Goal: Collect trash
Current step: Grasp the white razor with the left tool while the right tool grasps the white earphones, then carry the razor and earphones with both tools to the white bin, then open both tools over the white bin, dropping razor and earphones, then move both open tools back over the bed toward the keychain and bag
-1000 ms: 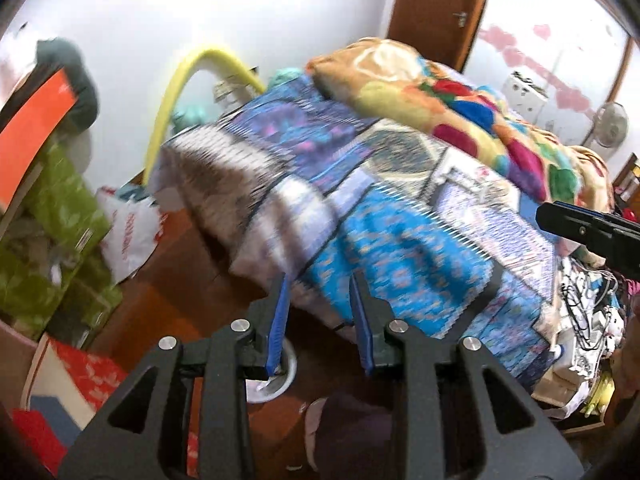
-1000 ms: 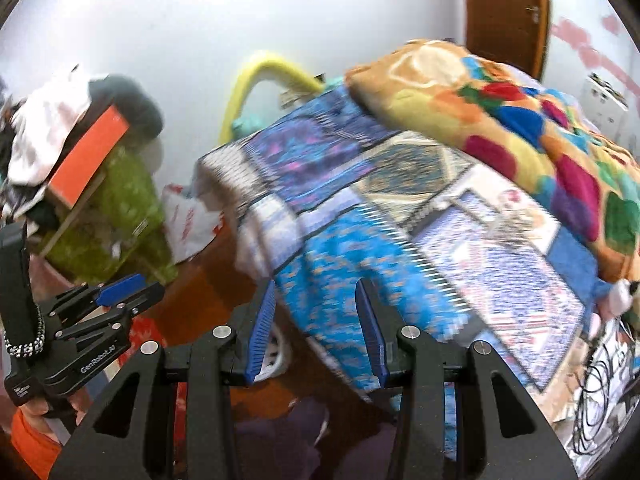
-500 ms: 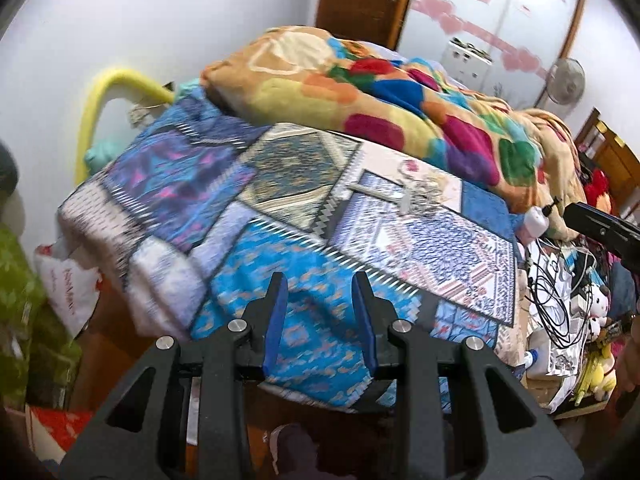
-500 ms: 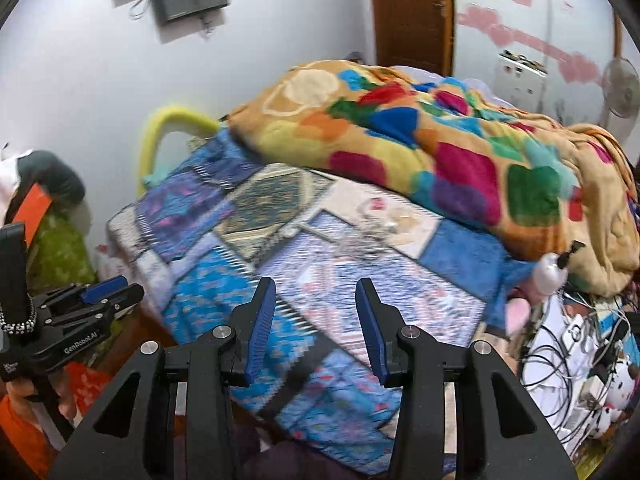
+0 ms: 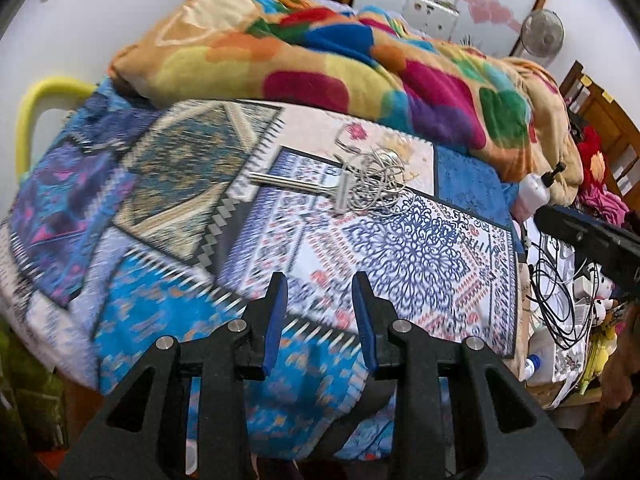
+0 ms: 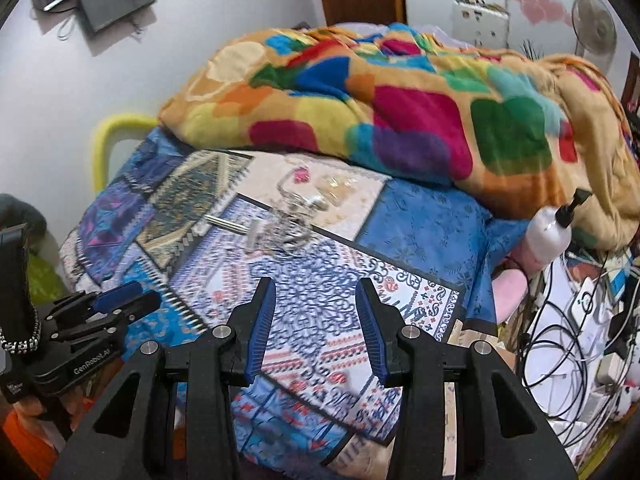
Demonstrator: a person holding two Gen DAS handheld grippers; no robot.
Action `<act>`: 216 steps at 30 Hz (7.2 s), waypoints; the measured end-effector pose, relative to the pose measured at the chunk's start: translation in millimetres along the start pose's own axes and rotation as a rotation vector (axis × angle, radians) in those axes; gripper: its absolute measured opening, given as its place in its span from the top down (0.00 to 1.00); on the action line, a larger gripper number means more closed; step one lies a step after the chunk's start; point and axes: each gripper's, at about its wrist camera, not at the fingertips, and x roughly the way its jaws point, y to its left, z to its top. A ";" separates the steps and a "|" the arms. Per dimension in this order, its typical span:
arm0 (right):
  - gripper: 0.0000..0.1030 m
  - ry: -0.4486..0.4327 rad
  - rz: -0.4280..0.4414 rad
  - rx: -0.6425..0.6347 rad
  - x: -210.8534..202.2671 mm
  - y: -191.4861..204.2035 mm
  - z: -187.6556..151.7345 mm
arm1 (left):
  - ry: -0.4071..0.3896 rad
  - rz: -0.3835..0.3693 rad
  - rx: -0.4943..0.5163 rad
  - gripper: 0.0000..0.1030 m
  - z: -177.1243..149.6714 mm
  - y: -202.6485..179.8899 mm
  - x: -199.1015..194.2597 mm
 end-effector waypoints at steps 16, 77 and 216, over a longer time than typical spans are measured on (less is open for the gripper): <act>0.37 0.011 0.067 0.043 62.3 -29.4 16.3 | 0.017 0.050 0.068 0.68 48.2 -23.7 106.3; 0.93 -0.080 0.050 -0.214 -35.2 119.0 40.3 | -0.224 0.024 -0.142 0.89 -34.0 56.7 -135.4; 0.41 0.018 -0.028 -0.185 126.3 -0.2 78.1 | -0.029 -0.017 0.013 0.57 78.7 35.0 45.8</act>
